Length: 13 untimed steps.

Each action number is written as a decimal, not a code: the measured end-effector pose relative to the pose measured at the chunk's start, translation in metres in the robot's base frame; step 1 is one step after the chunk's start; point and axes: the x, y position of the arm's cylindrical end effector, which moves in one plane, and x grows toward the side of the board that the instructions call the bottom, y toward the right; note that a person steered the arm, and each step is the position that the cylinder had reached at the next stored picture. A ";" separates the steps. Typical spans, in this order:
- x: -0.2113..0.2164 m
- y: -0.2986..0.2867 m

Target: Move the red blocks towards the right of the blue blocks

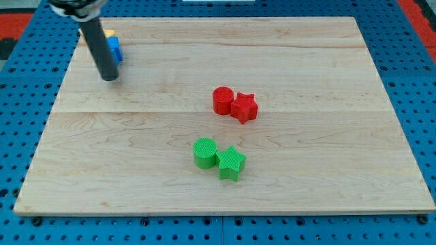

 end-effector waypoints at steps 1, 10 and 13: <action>0.000 0.127; -0.054 0.039; 0.103 0.089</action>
